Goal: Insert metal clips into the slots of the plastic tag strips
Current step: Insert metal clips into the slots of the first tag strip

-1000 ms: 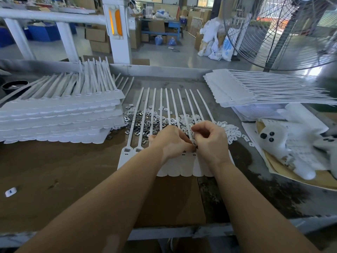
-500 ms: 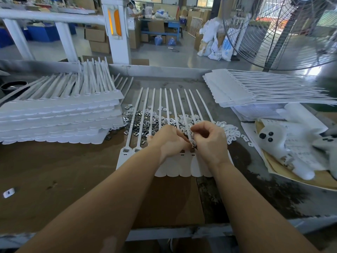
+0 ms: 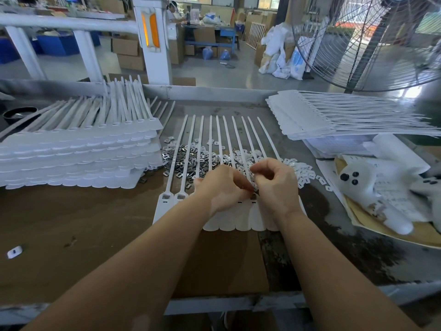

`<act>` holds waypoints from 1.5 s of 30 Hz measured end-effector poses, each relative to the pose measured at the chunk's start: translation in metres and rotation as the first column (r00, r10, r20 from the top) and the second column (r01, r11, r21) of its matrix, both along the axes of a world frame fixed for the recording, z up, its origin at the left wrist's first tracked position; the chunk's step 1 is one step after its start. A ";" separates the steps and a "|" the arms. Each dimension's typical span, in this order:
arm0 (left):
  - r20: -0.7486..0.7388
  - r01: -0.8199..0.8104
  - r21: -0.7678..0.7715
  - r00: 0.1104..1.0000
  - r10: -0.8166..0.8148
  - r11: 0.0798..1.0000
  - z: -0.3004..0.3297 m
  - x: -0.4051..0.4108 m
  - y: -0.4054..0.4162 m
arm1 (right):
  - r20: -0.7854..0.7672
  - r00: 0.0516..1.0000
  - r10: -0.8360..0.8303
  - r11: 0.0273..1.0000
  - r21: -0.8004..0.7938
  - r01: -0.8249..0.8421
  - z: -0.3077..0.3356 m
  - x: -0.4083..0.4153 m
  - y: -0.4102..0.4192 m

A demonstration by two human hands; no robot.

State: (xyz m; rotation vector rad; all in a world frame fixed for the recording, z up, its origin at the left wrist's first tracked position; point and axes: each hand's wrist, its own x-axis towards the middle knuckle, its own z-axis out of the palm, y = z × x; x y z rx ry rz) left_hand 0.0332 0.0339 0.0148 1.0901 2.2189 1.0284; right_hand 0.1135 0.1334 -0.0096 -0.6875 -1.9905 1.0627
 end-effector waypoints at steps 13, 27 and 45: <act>-0.060 0.012 -0.015 0.998 -0.013 1.000 0.000 0.000 -0.001 | 0.018 1.000 0.003 1.000 0.006 -0.003 0.001 0.001 0.000; -0.228 0.013 -0.037 0.973 -0.021 0.999 -0.003 0.003 -0.004 | 0.026 1.000 -0.003 1.000 -0.008 0.004 0.001 0.000 -0.001; -0.340 -0.061 -0.020 0.939 0.051 0.998 -0.012 0.006 -0.003 | 0.038 0.999 -0.001 1.000 -0.008 0.001 0.003 0.002 -0.004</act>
